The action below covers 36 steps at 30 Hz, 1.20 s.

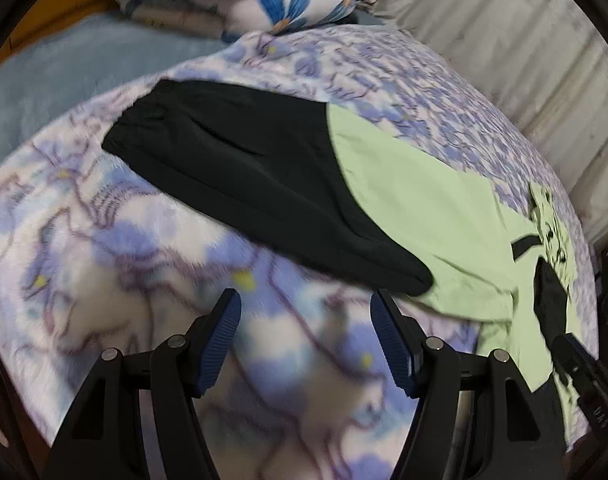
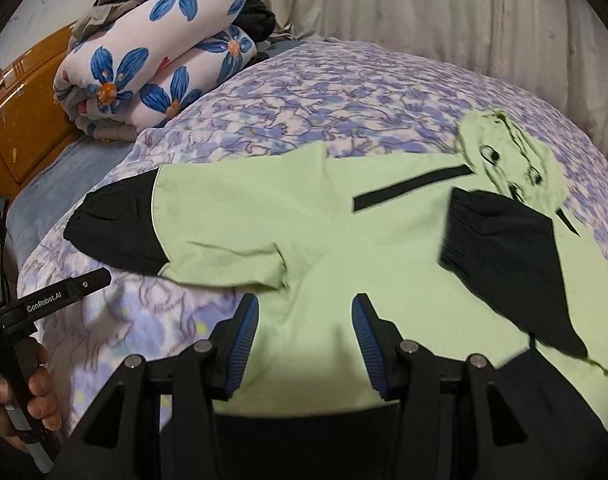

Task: Fold large clothes
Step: 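Grasp the black cuff of the other sleeve with the left tool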

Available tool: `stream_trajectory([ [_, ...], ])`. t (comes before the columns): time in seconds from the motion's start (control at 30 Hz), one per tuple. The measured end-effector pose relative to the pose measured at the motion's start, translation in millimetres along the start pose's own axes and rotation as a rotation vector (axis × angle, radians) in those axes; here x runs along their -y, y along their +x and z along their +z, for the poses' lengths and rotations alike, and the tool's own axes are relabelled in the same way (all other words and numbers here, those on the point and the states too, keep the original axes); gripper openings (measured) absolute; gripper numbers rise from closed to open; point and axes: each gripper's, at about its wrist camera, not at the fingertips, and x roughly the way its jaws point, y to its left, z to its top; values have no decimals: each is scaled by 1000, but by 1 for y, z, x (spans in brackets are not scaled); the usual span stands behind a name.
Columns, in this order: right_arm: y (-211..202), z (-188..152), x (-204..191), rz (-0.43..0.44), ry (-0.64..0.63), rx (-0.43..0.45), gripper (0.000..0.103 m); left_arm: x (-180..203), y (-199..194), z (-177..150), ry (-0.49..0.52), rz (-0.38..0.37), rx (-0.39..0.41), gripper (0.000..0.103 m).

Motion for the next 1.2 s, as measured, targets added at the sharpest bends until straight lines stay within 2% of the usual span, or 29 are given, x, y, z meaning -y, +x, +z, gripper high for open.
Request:
stream_trajectory([
  [0.27, 42, 20, -25, 31, -23, -16, 48, -33, 32, 36, -140, -111, -13, 66],
  [0.53, 67, 34, -46, 52, -45, -29, 48, -34, 55, 66, -149, -106, 37, 65],
  [0.57, 68, 35, -48, 53, -48, -29, 48, -34, 55, 68, -149, -99, 48, 64],
  [0.6, 69, 36, -50, 56, -52, -30, 48, -33, 55, 70, -146, -84, 60, 57],
  [0.63, 69, 36, -52, 56, -53, -29, 48, -33, 55, 71, -143, -68, 68, 45],
  [0.67, 70, 36, -53, 58, -53, -29, 48, -31, 56, 72, -141, -51, 79, 38],
  [0.73, 69, 36, -54, 60, -50, -31, 48, -31, 54, 74, -131, -55, 92, 11],
  [0.83, 66, 34, -53, 61, -51, -31, 48, -26, 47, 73, -109, -57, 122, 5],
  [0.97, 54, 28, -43, 59, -32, -27, 48, -6, 24, 71, -38, -34, 178, 4],
  [1.2, 23, 17, -6, 45, 34, 0, 48, 63, -33, 58, 122, -74, 256, 4],
])
